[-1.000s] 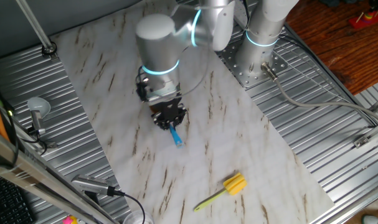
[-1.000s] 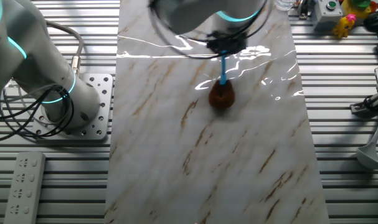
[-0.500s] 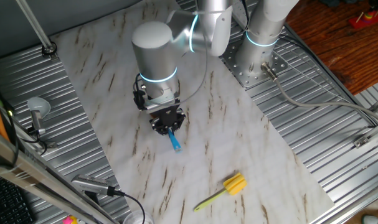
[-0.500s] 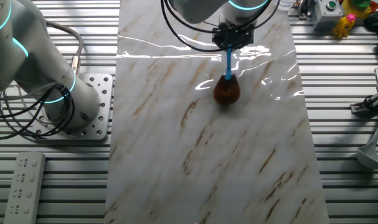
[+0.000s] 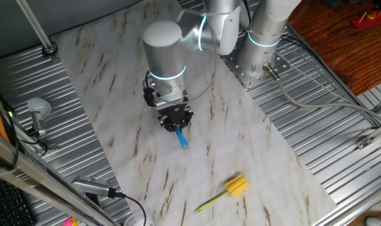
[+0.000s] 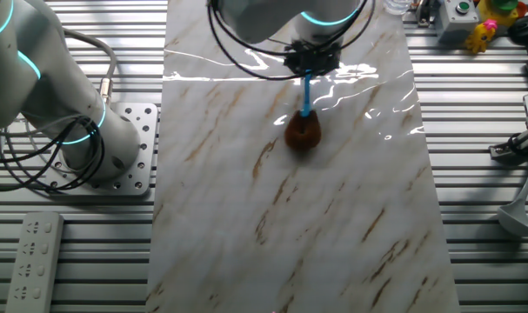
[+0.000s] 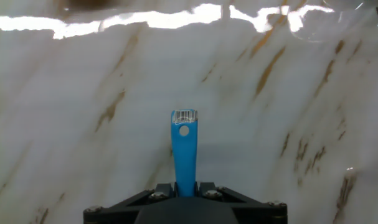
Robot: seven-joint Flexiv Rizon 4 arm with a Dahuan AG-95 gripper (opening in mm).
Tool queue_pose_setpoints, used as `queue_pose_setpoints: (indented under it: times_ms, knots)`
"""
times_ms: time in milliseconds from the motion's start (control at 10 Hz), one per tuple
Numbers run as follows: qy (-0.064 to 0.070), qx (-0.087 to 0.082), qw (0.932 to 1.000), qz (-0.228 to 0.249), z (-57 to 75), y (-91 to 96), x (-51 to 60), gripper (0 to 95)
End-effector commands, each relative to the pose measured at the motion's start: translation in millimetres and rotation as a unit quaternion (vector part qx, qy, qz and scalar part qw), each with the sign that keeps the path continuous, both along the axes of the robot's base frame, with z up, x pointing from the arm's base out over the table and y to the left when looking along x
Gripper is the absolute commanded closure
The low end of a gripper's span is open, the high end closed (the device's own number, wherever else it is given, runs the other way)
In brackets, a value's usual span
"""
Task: Scrub the table with a brush
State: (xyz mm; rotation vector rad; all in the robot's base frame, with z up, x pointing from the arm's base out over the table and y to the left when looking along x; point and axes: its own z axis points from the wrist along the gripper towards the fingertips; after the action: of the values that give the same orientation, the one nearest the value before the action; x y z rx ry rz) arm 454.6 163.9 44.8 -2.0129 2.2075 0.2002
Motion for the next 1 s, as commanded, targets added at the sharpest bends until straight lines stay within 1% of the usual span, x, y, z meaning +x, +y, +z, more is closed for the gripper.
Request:
queue_pose_setpoints:
  times_ms: [100,300,400,500,700,900,1000]
  knots:
    - [0.001,-0.009,0.9999,0.007,3.6,3.3,8.5,95.0]
    - [0.004,-0.023,0.9997,0.01,13.2,11.7,27.2,95.0]
    - [0.008,-0.028,0.9995,0.012,15.6,16.0,33.3,95.0]
    - [0.009,-0.034,0.9993,0.012,14.3,21.7,34.1,95.0]
    - [0.01,-0.038,0.9992,0.011,8.9,32.0,32.2,95.0]
    - [0.011,-0.049,0.9984,0.024,3.5,32.7,26.4,95.0]
    - [0.01,-0.052,0.9981,0.03,-0.5,29.6,20.7,95.0]
